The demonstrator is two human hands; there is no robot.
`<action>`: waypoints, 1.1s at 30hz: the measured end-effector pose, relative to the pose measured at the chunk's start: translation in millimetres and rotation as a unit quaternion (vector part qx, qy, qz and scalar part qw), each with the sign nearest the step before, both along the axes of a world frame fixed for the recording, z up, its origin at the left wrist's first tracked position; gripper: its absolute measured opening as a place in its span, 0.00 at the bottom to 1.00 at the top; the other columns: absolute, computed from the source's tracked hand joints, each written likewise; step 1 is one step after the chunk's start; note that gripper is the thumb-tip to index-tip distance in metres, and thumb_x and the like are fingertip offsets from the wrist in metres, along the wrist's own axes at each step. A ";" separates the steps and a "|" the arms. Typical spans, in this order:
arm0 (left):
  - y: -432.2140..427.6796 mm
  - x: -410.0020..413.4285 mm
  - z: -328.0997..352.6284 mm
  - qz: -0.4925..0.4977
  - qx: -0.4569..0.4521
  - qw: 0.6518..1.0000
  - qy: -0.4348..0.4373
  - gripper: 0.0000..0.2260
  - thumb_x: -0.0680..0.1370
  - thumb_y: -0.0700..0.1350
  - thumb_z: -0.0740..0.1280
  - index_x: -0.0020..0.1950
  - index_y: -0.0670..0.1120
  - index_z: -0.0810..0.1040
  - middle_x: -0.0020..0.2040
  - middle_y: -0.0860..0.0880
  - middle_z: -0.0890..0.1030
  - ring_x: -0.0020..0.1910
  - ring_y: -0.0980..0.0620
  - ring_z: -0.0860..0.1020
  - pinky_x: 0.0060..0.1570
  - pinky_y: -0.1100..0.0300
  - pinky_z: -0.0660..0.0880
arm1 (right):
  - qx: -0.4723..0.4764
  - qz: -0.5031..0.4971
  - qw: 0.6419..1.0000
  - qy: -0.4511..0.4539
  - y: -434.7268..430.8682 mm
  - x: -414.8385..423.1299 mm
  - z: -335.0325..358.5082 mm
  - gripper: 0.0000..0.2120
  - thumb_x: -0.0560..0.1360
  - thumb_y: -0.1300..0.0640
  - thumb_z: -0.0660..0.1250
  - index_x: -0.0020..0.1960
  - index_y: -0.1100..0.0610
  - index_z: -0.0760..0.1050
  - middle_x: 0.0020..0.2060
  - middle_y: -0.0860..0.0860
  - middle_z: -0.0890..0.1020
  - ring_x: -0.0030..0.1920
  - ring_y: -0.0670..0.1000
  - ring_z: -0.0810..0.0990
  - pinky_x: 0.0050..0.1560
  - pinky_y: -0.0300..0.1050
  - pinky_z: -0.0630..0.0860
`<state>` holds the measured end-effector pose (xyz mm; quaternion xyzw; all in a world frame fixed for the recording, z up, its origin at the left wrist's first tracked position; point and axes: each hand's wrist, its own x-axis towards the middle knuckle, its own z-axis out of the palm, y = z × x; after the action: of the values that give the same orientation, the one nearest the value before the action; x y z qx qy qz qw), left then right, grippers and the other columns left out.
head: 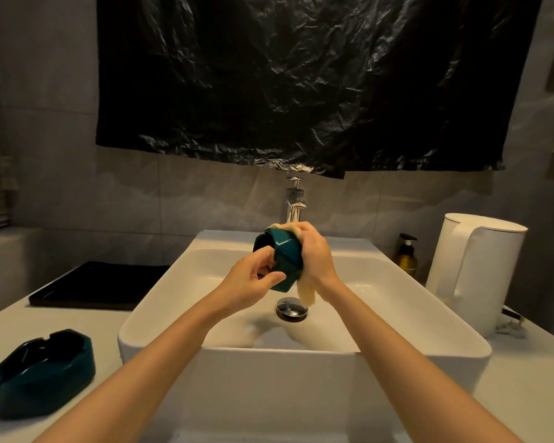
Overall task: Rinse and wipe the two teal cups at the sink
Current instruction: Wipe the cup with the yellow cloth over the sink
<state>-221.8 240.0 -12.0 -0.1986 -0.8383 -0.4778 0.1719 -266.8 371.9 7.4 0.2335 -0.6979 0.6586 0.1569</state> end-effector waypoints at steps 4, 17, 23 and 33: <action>1.2 3.4 5.2 -0.025 0.034 0.999 0.006 0.12 0.78 0.40 0.65 0.62 0.45 0.71 0.56 0.49 0.79 0.55 0.52 0.78 0.48 0.69 0.77 | -0.052 0.077 0.981 -0.170 7.7 2.3 4.5 0.17 0.81 0.43 0.50 0.57 0.48 0.75 0.55 0.54 0.79 0.55 0.54 0.78 0.48 0.44 0.79; 4.5 5.3 9.4 -0.075 0.102 0.991 -0.039 0.16 0.75 0.37 0.69 0.60 0.49 0.73 0.53 0.52 0.81 0.51 0.56 0.81 0.45 0.67 0.78 | -0.061 0.143 0.952 -0.264 7.4 4.0 -2.1 0.27 0.72 0.36 0.62 0.63 0.52 0.71 0.55 0.57 0.79 0.54 0.55 0.78 0.43 0.47 0.80; -0.1 2.2 19.1 -0.117 0.289 0.941 -0.127 0.13 0.76 0.38 0.66 0.59 0.49 0.75 0.52 0.51 0.83 0.52 0.50 0.82 0.47 0.60 0.80 | -0.011 0.075 0.992 -0.097 4.1 6.6 -2.6 0.16 0.79 0.45 0.59 0.66 0.44 0.64 0.58 0.52 0.75 0.54 0.52 0.77 0.46 0.45 0.82; -2.4 -1.8 13.2 -0.056 0.247 0.961 -0.114 0.16 0.75 0.36 0.69 0.60 0.46 0.74 0.55 0.46 0.81 0.56 0.46 0.80 0.55 0.53 0.78 | 0.030 0.071 0.997 -0.003 -2.0 11.5 -9.7 0.14 0.83 0.51 0.54 0.67 0.47 0.67 0.62 0.50 0.72 0.56 0.48 0.76 0.41 0.35 0.79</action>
<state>-223.6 237.6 1.2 -0.1414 -0.6958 -0.6981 0.0919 -255.4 369.9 -2.3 0.2853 -0.6992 0.6478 0.1004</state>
